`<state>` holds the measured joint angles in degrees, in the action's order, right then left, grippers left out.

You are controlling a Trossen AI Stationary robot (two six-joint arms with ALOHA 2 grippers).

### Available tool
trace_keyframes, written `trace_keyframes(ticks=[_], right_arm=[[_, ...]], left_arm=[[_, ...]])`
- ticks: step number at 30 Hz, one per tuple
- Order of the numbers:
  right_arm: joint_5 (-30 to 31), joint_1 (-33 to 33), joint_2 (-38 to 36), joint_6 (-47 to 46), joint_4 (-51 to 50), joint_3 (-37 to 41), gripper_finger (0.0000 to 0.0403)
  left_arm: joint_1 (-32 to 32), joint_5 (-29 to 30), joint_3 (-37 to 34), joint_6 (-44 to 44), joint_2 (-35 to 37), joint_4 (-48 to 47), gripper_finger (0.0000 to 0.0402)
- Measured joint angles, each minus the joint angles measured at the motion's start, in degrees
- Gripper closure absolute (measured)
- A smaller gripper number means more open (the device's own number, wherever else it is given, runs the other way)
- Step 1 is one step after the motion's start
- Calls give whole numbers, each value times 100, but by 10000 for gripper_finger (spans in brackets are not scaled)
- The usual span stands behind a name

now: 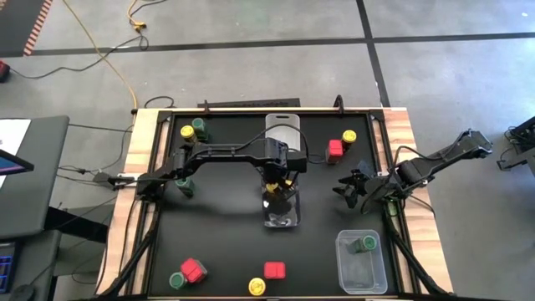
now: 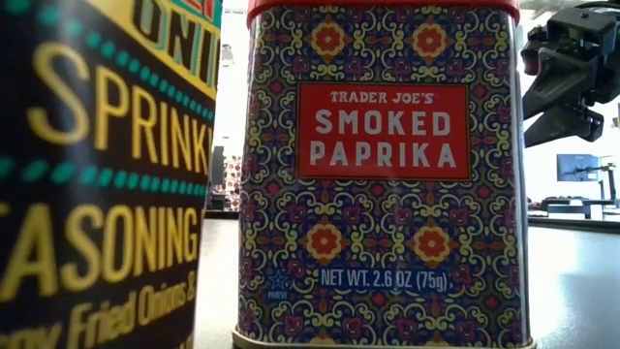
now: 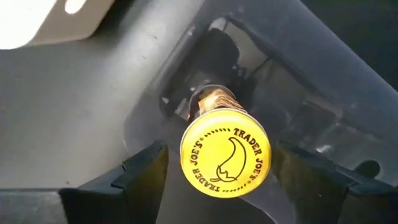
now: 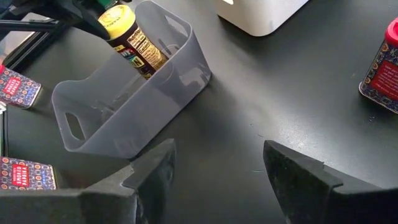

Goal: Sort spices by type
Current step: Put the middle left yellow seasoning bottle into the black bin, then put the top right red seasoning can into the white bin

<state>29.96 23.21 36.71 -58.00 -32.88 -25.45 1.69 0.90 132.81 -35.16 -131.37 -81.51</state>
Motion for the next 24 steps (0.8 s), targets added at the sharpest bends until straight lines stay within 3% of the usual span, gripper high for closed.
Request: trace_keyframes(ticks=[24], right_arm=[[0, 0, 2, 0, -2, 0, 133]], left_arm=[[53, -317, 212, 17, 83, -374, 126]])
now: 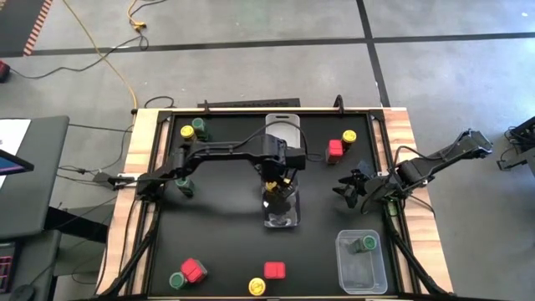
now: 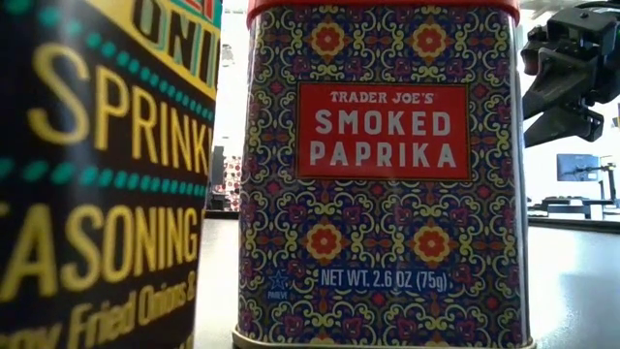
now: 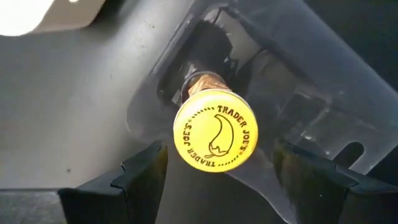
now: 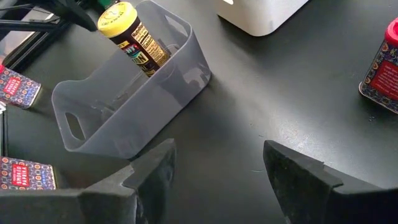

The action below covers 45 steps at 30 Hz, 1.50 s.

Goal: Sort spices by type
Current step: Put the top right red seasoning can into the white bin

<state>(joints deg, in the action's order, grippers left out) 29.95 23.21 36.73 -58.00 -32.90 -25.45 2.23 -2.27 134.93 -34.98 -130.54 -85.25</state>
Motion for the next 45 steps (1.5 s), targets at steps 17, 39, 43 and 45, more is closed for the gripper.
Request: trace_keyframes(ticks=[17, 39, 43, 45], right_arm=[[0, -6, -1, 2, -6, 0, 133], [399, -12, 51, 328, 384, -616, 133], [883, -72, 183, 690, 721, -880, 133], [1000, -178, 302, 963, 973, -1003, 133]], left_arm=[[143, 36, 7, 1512, 649, 275, 126], [420, -756, -2235, 3803, 1930, 3026, 126], [523, -990, -3664, 3762, 2745, 3791, 126], [601, -998, -4399, 3653, 3276, 4153, 126]])
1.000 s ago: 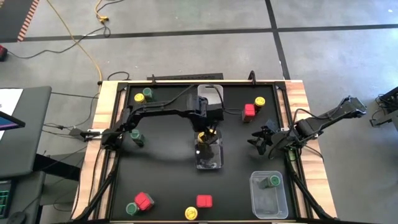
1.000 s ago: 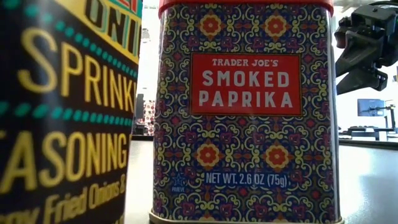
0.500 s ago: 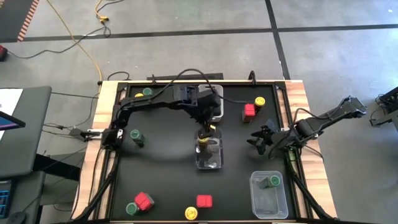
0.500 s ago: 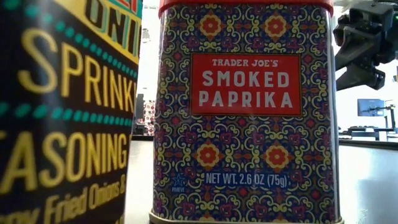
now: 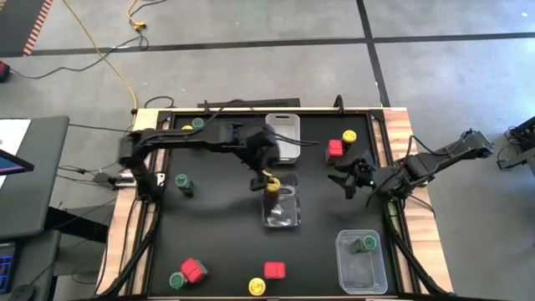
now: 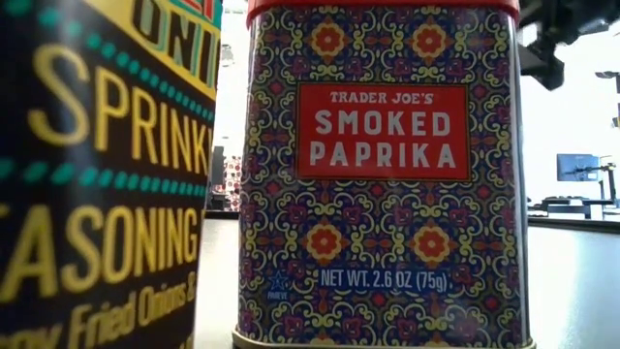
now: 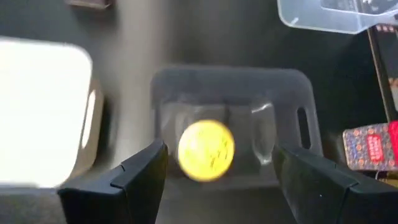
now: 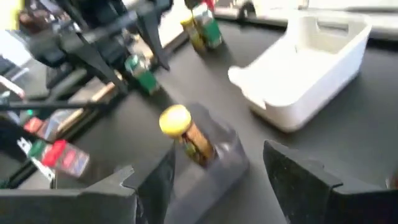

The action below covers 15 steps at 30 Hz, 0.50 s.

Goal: Sort spices by type
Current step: Put the top right red seasoning can into the white bin

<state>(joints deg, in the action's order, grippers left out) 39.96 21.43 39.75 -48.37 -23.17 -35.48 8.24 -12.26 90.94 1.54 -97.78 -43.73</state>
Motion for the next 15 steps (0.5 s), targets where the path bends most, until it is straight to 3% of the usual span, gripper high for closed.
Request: trace_keyframes(ticks=[11, 15], right_arm=[[-5, -1364, 1161, 1133, 262, -1336, 133], [-376, -2086, 1655, 1198, -621, -2166, 133]], left_arm=[[462, 120, -3319, -600, 3250, 2030, 126], [524, 154, -3967, -829, 4118, 2310, 126]])
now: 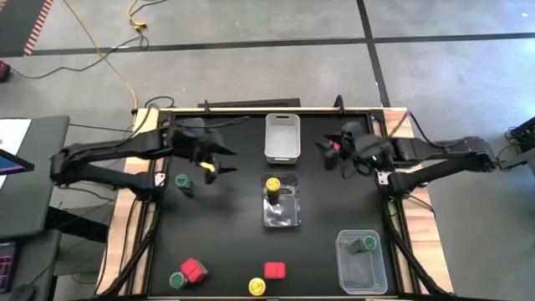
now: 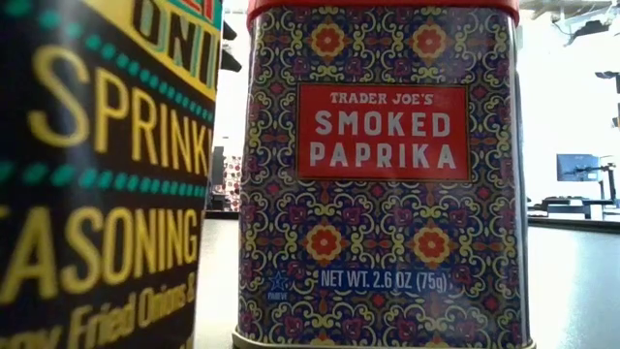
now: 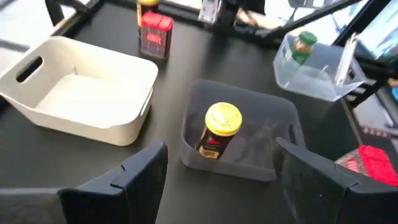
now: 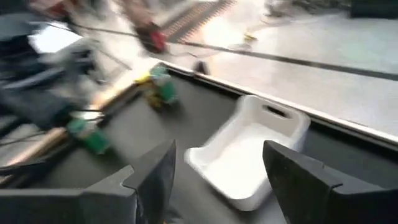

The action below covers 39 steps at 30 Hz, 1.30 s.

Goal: Sort spices by type
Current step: Put the top right red seasoning can into the white bin

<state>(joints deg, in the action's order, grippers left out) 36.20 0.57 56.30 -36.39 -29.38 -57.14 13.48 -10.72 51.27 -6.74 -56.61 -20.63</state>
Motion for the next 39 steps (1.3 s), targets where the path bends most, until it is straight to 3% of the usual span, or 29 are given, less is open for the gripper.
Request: trace_keyframes(ticks=[4, 7, 10, 16, 21, 25, 33, 39], right_arm=[[-267, -724, 489, -588, -1829, -912, 133], [-352, -1067, 743, -978, -2488, -1323, 133], [-358, -1209, 874, -1151, -2497, -1453, 133], [-375, -1485, 989, -447, -2274, -1458, 133], [-379, -1748, 1009, -671, -2297, -1460, 127], [-539, -1981, 1007, -714, -2382, -1460, 102], [-657, -2250, 1055, -774, -2832, -1458, 9], [-664, -2236, 1055, -1193, -2941, -1458, 27]], left_arm=[[5, 96, -312, -15, 501, 94, 126], [6, 107, -431, -11, 673, 43, 126], [4, 92, -477, -30, 696, -101, 126], [4, 89, -477, 66, 665, -481, 126], [4, 89, -477, 109, 665, -487, 126], [4, 94, -477, 109, 665, -488, 126], [4, 370, -475, 20, 665, -487, 126], [4, 417, -474, -2, 665, -487, 126]])
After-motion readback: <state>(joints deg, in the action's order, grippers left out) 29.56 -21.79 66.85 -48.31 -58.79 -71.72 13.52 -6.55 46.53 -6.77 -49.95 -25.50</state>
